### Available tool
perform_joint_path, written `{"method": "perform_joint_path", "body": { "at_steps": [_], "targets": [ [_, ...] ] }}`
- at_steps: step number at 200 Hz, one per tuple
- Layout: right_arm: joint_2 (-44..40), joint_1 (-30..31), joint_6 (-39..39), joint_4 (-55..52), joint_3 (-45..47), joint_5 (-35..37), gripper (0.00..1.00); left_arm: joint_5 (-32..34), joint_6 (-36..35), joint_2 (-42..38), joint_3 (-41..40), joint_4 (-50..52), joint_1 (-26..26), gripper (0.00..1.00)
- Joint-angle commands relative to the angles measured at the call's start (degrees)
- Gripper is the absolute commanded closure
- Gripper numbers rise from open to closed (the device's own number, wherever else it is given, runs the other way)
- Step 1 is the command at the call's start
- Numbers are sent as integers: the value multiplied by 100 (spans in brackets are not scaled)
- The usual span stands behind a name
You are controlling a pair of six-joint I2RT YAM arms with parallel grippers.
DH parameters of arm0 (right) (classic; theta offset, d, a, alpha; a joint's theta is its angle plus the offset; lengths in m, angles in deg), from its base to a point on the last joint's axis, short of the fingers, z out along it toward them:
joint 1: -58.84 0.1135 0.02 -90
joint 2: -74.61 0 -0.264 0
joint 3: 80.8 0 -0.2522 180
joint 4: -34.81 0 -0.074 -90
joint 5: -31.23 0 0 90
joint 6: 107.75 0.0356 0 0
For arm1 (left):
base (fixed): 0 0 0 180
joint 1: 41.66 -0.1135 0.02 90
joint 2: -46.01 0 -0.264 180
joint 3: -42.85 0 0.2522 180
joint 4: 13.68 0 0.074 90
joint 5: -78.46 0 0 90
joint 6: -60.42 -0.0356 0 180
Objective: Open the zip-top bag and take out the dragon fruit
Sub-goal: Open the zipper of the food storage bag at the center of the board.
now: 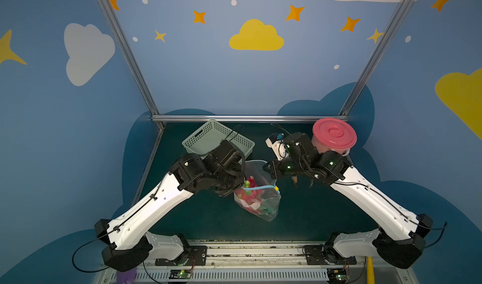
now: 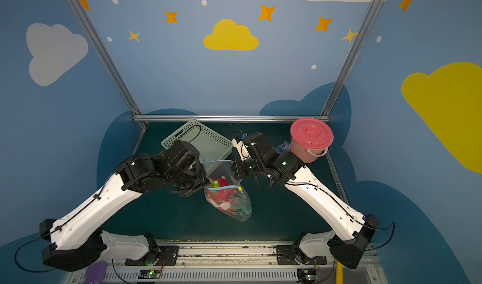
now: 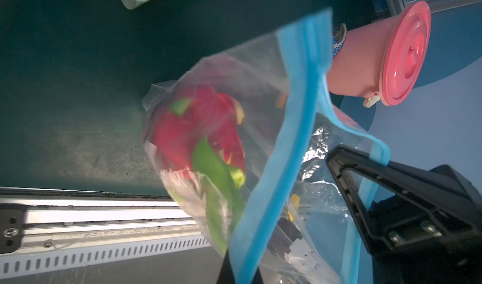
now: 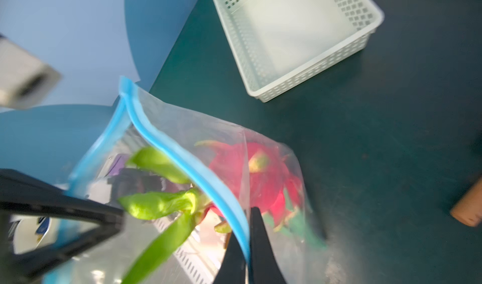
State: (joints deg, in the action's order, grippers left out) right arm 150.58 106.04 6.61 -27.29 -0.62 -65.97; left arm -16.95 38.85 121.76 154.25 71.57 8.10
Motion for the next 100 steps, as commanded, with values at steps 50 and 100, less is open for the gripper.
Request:
{"method": "perform_joint_path", "body": {
  "at_steps": [50,100],
  "targets": [
    [-341,-574,412,56,-232,150,100,123,-2427,2963,6024,2886,-326,96],
    [-1132,-951,945,333,1464,-74,100,-368,-2777,3056,4522,1971,-302,96]
  ]
}}
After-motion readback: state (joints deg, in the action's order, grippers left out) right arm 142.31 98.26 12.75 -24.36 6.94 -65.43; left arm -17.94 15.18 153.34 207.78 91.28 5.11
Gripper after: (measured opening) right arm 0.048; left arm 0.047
